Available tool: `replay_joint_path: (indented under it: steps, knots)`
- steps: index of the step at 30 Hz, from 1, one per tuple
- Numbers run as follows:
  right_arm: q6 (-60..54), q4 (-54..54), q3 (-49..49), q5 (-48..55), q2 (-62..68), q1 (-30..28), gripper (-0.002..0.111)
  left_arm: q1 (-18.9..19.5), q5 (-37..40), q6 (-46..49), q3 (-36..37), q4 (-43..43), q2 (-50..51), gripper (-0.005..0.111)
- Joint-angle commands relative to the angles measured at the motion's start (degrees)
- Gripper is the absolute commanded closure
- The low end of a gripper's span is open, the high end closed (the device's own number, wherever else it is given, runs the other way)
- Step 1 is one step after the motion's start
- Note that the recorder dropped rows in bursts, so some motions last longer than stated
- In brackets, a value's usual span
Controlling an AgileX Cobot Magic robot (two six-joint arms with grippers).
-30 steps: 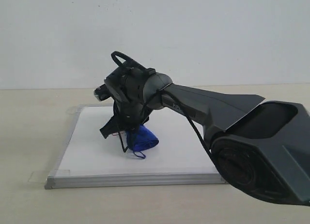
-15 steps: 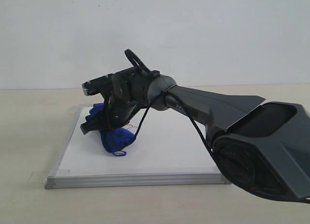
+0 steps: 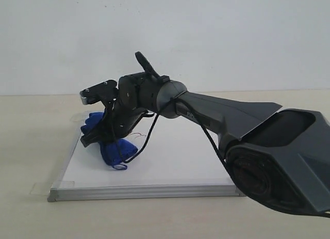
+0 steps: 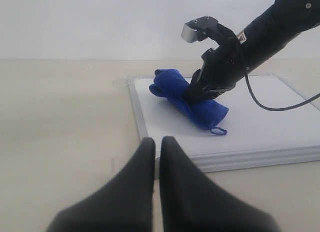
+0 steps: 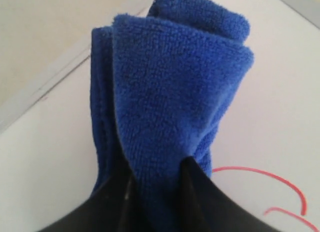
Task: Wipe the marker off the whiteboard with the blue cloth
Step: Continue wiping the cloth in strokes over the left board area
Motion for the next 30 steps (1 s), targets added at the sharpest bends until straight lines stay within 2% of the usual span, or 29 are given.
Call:
replay_joint_path:
  steps: [1,7,12,15,18,22,24,27,30]
  knots:
    - [9.9,-12.53,0.15,5.05,0.44,-0.09,0.109,0.08,-0.18,0.31,0.2,-0.04,-0.19,0.103]
    - [16.78,-26.87,0.15,15.27,0.53,-0.09,0.109,0.08,-0.18,0.31,0.2,-0.04,-0.19,0.103]
    - [19.0,-31.24,0.15,15.93,0.53,-0.09,0.109,0.08,-0.18,0.31,0.2,-0.04,-0.19,0.103]
    - [18.95,-27.52,0.15,11.57,0.65,-0.09,0.109,0.08,-0.18,0.31,0.2,-0.04,-0.19,0.103]
    - [15.55,-16.89,0.15,4.68,0.73,-0.09,0.109,0.08,-0.18,0.31,0.2,-0.04,-0.19,0.103]
    - [5.61,0.44,0.15,-3.48,0.77,-0.09,0.109,0.08,-0.18,0.31,0.2,-0.04,-0.19,0.103]
    - [2.15,4.95,0.15,-5.4,0.77,-0.09,0.109,0.08,-0.18,0.31,0.2,-0.04,-0.19,0.103]
    - [1.68,3.82,0.15,-6.05,0.77,-0.09,0.109,0.08,-0.18,0.31,0.2,-0.04,-0.19,0.103]
    - [7.82,-3.85,0.15,-4.23,0.77,-0.09,0.109,0.08,-0.18,0.31,0.2,-0.04,-0.19,0.103]
